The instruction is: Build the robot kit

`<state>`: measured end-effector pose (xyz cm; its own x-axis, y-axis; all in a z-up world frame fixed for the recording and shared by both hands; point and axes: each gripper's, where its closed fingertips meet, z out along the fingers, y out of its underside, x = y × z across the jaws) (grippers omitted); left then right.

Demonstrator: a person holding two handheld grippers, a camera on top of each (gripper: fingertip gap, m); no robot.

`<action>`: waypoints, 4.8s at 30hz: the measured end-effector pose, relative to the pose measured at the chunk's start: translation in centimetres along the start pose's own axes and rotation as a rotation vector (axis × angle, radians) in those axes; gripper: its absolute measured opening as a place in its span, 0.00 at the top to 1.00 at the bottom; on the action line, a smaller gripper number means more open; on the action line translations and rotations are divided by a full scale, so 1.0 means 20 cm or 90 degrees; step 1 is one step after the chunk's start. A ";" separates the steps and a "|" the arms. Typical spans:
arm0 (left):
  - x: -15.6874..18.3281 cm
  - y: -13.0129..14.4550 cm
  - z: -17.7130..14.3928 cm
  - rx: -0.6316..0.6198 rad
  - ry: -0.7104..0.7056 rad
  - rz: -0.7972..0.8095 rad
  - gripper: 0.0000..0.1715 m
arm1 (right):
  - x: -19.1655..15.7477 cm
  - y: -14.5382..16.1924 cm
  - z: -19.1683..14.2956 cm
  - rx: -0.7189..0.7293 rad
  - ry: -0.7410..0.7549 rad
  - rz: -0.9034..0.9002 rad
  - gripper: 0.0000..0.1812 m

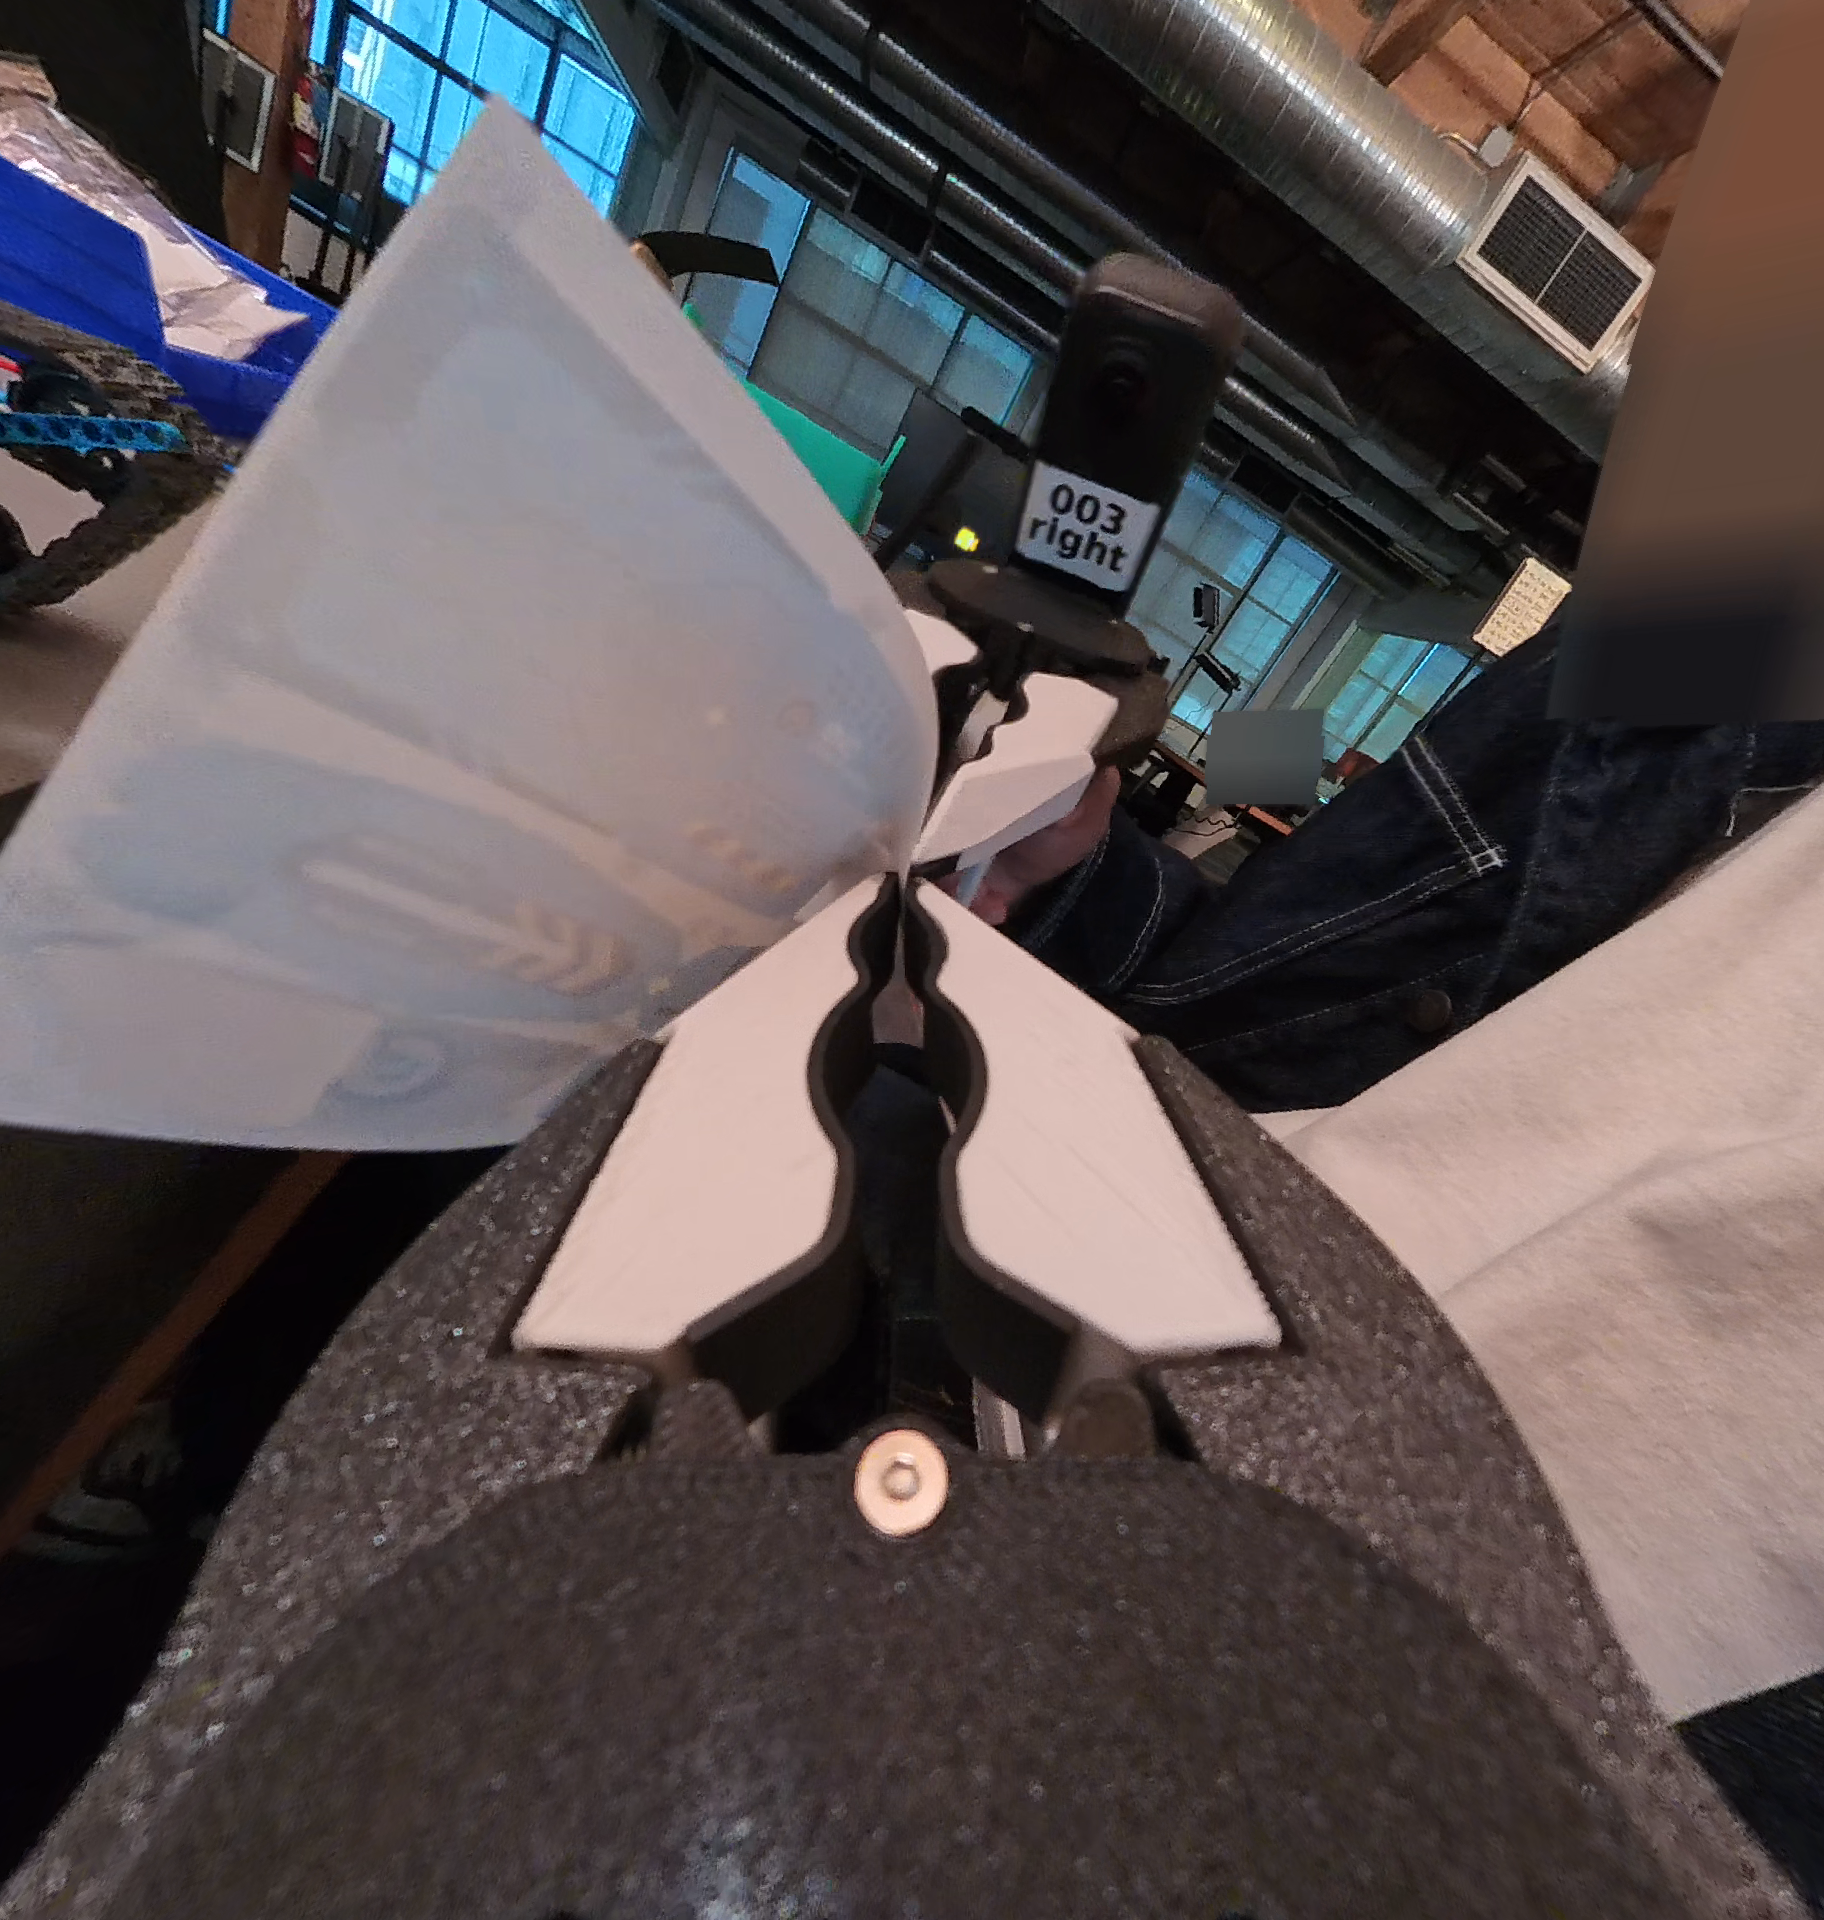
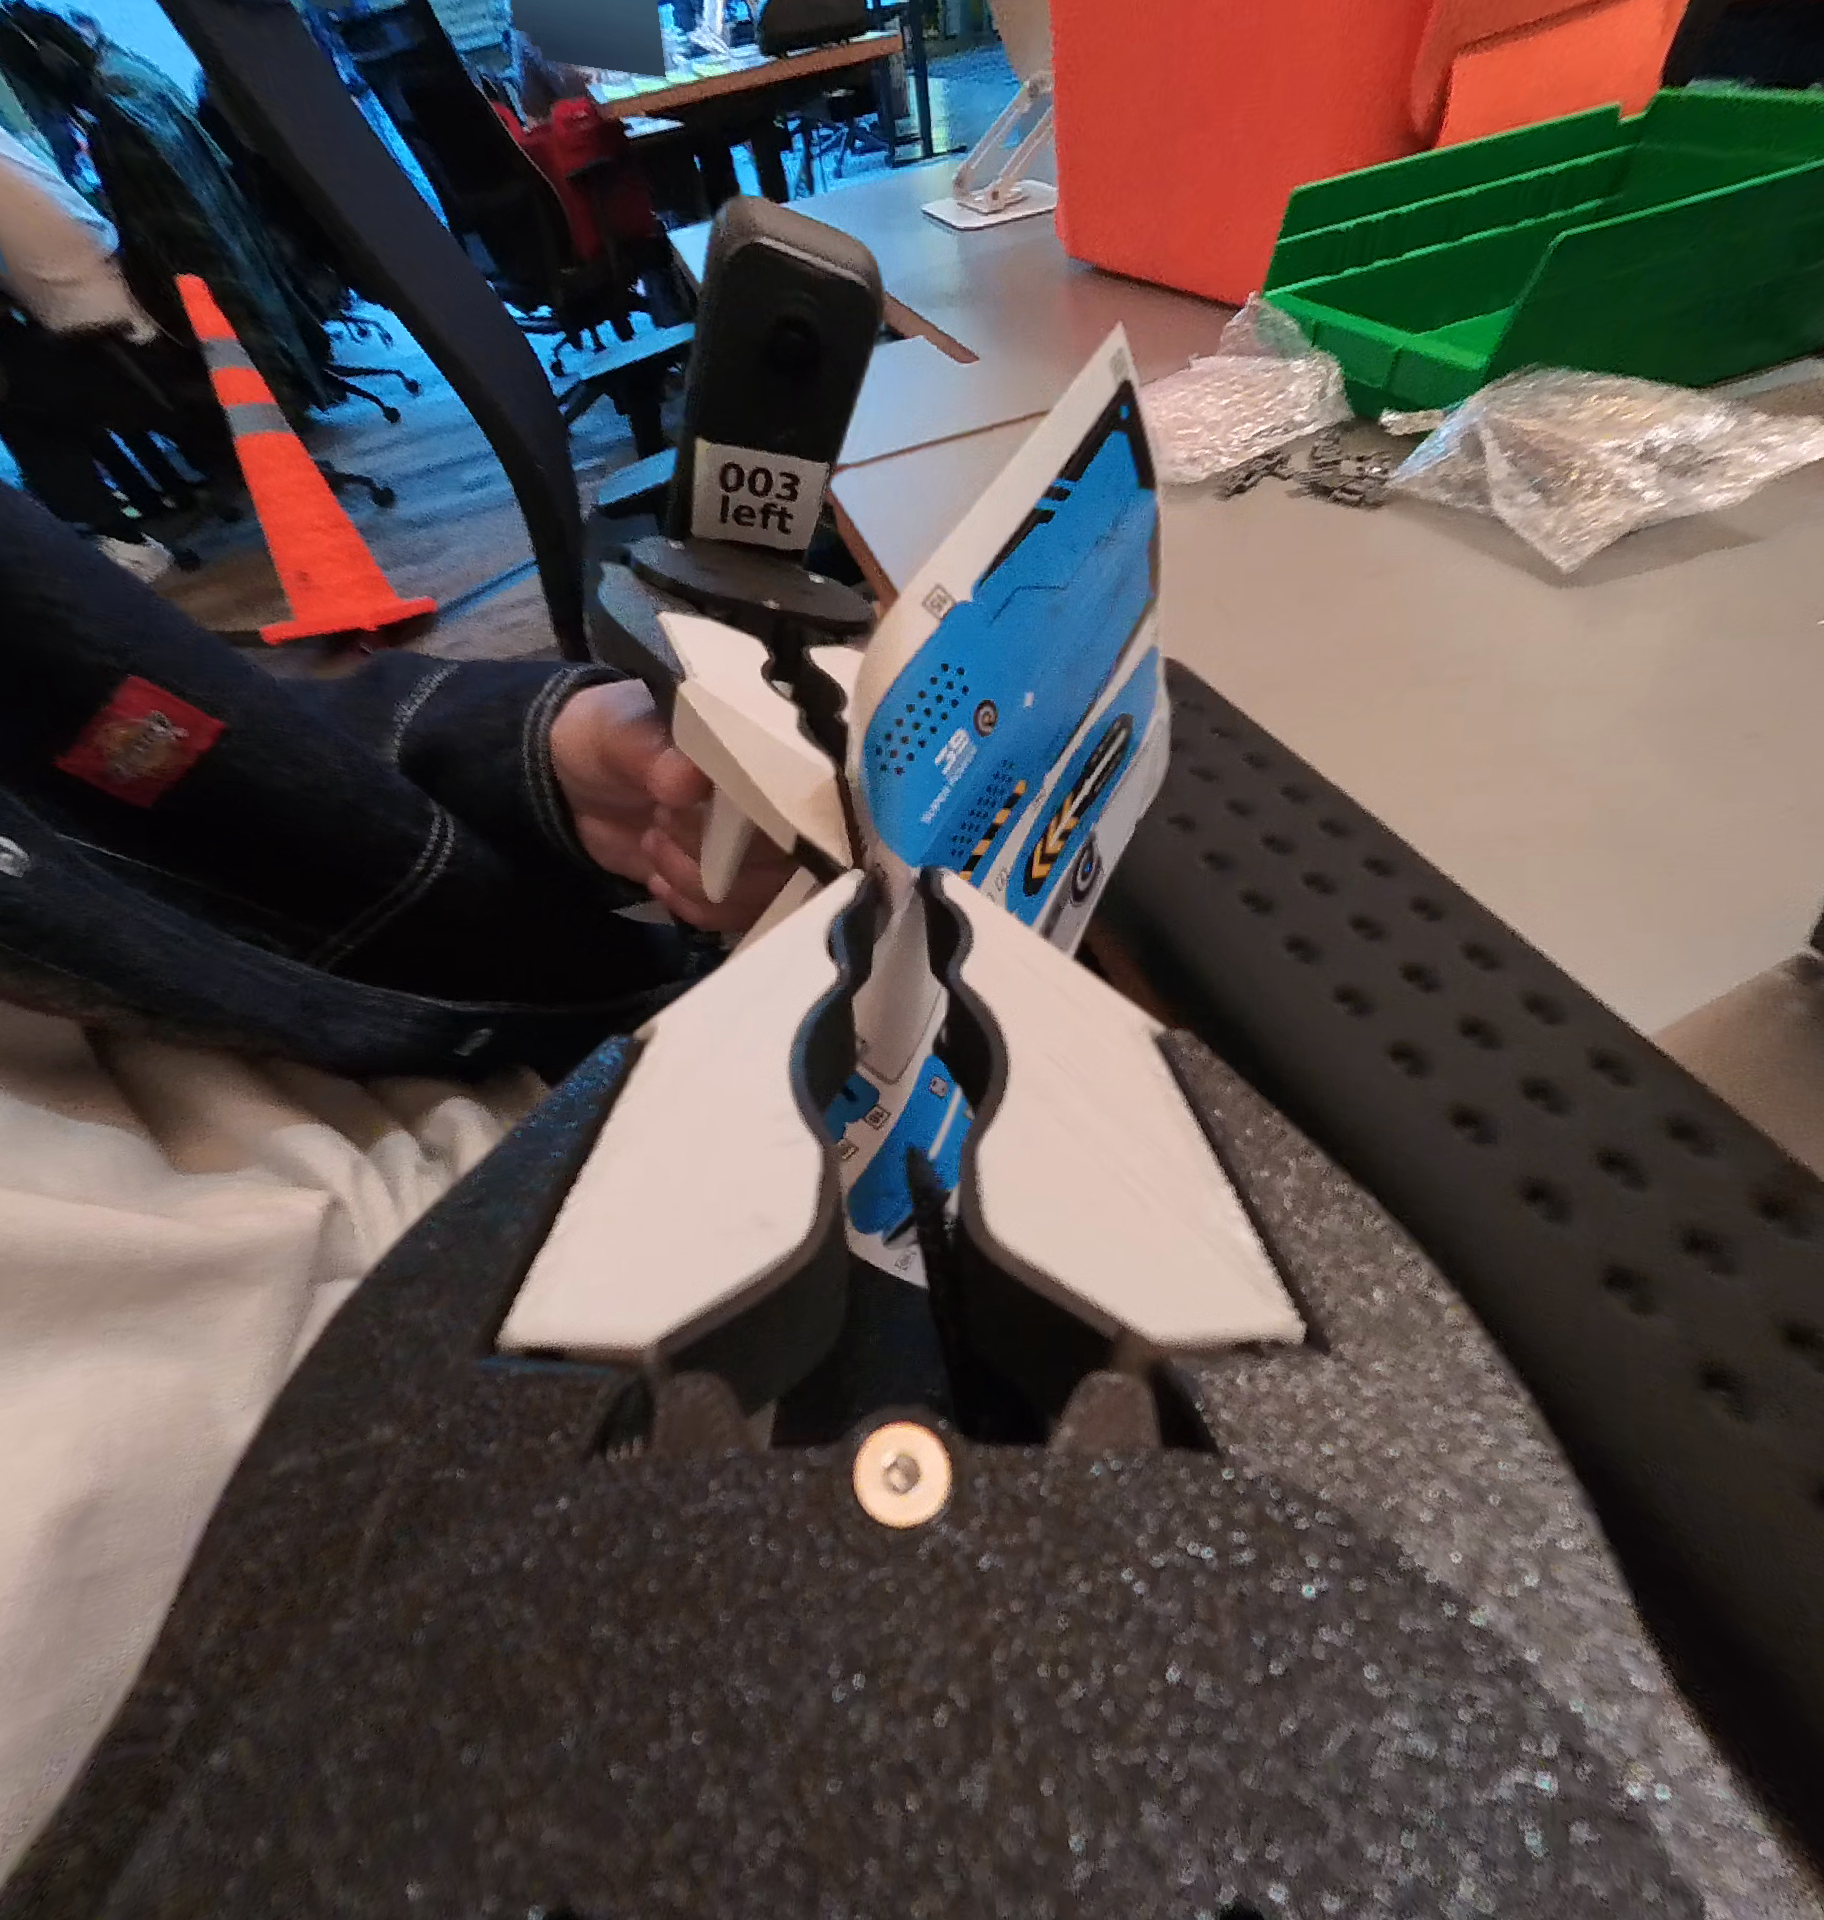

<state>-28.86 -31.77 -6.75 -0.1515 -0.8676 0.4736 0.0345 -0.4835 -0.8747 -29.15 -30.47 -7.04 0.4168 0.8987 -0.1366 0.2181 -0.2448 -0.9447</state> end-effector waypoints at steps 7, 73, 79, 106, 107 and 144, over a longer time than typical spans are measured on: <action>-0.07 0.04 0.01 -0.027 -0.050 0.005 1.00 | 0.04 0.06 0.02 -0.038 0.066 -0.100 0.99; -0.20 0.13 -0.02 -0.040 -0.077 -0.196 0.94 | 0.09 0.18 0.00 -0.131 0.088 -0.144 1.00; -0.37 0.24 -0.21 -0.122 -0.249 -0.123 0.92 | 0.33 0.53 -0.22 -0.218 0.165 0.020 0.96; -0.45 0.38 -0.21 -0.238 -0.315 -0.011 0.87 | 0.05 1.07 0.20 -0.470 0.117 -0.354 0.78; -0.45 0.38 -0.21 -0.238 -0.316 -0.011 0.87 | 0.05 1.06 0.20 -0.463 0.129 -0.377 0.83; -0.15 0.81 0.26 -0.541 -0.045 0.192 0.77 | 0.16 0.91 -0.51 0.057 0.016 0.728 1.00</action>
<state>-22.67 -37.61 -21.90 -0.1921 -0.9622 0.1933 -0.6829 -0.0104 -0.7305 -14.80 -35.71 -21.64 0.3486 0.1596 -0.9236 -0.3624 -0.8858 -0.2898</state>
